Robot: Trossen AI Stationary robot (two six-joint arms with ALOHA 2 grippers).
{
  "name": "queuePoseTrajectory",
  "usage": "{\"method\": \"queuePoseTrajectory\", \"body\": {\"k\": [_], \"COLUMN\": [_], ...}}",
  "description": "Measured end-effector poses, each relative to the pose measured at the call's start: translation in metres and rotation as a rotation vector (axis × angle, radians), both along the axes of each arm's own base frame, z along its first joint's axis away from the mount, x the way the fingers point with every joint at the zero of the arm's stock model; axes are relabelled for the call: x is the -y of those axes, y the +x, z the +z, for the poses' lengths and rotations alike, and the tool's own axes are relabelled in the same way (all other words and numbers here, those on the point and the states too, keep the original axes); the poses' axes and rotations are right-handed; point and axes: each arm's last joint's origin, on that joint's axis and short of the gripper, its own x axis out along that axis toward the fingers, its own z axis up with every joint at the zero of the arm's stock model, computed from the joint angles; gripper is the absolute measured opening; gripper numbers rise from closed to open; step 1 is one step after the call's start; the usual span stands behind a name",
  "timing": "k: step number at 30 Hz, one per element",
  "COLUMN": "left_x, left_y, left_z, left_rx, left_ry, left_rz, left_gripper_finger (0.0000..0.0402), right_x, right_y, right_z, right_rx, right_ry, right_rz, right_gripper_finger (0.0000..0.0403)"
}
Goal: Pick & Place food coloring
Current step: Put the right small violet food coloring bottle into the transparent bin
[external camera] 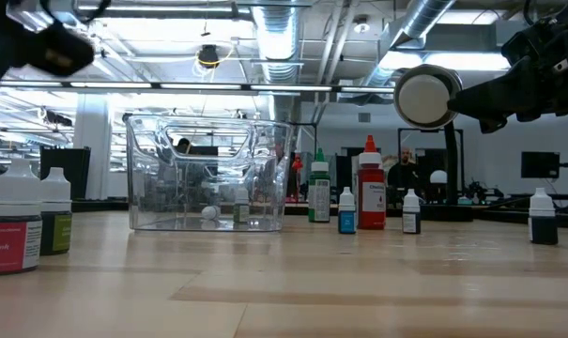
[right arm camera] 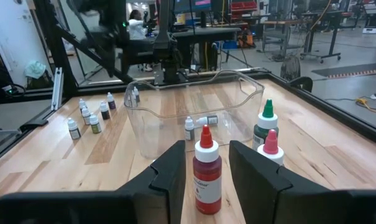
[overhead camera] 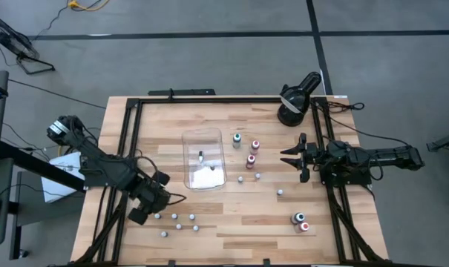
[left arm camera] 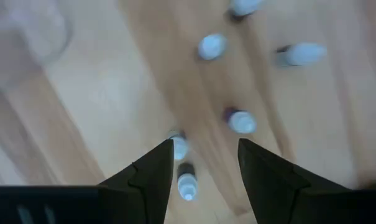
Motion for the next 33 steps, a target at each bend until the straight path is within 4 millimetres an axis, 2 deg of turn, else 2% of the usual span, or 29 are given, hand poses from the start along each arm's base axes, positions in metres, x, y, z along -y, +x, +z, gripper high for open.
{"method": "queuePoseTrajectory", "body": {"k": [5,23,33], "left_x": [0.001,0.003,0.001], "left_y": [-0.009,-0.014,-0.016], "left_z": [-0.018,-0.046,-0.068], "left_rx": [-0.027,-0.01,0.014], "left_ry": [0.024,0.058,0.054], "left_rz": [0.138,0.19,0.22], "left_gripper_finger": [0.0173,0.0173,0.0173], "right_x": [0.0,0.0,0.0], "right_y": [0.0,0.0,0.0], "right_z": [0.0,0.0,0.0], "right_rx": [0.0,0.0,0.0], "right_ry": [0.0,0.0,0.0], "right_rz": [0.0,0.0,0.0], "right_gripper_finger": [0.0113,0.0113,0.0113]}}
